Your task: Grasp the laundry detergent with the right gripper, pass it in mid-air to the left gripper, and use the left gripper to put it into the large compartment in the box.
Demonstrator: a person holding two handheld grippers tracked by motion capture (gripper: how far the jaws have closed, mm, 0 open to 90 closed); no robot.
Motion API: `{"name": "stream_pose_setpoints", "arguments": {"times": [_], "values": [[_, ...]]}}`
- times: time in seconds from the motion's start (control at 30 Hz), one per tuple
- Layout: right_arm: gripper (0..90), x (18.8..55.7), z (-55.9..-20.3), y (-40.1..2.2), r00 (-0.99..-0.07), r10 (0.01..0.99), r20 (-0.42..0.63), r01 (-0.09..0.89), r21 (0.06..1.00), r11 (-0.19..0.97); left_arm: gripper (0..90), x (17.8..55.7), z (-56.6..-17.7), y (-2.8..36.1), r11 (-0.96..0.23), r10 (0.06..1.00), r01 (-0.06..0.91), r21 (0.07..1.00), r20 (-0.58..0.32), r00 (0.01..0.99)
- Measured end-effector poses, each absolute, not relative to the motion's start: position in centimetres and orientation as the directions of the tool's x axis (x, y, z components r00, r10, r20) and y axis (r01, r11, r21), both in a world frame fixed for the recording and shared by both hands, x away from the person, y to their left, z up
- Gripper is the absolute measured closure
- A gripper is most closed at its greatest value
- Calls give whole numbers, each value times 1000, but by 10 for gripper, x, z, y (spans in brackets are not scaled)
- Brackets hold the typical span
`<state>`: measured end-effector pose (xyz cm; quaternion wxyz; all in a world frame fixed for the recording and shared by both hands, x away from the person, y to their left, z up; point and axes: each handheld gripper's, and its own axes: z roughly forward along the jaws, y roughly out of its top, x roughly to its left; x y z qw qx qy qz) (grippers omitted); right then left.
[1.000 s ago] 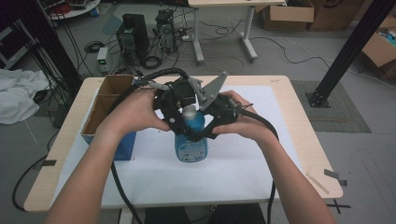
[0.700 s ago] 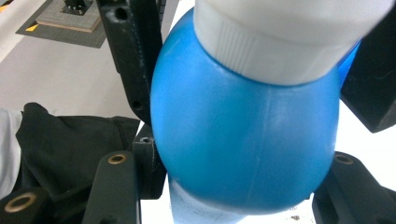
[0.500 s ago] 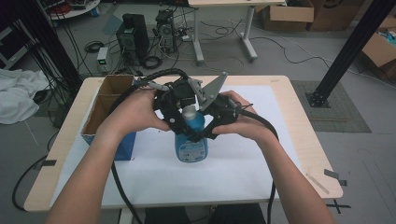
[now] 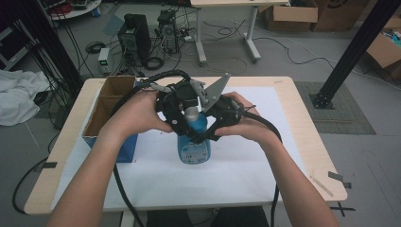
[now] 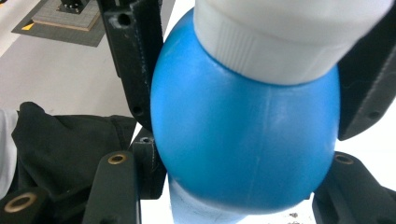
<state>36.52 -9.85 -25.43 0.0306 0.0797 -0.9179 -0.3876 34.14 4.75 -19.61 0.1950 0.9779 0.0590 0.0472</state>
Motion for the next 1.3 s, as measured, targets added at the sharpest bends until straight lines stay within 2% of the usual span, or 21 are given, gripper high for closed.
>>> {"name": "stream_pose_setpoints", "arguments": {"times": [0.3,1.3], "values": [[453,367,-255,-99,-986,-164,-6,-119,715,689,374,342,-196,48,-916,125,91,390,64,990],[443,366,-254,-97,-986,-167,-20,-132,709,692,388,340,-194,49,-918,130,93,387,70,989]]}}
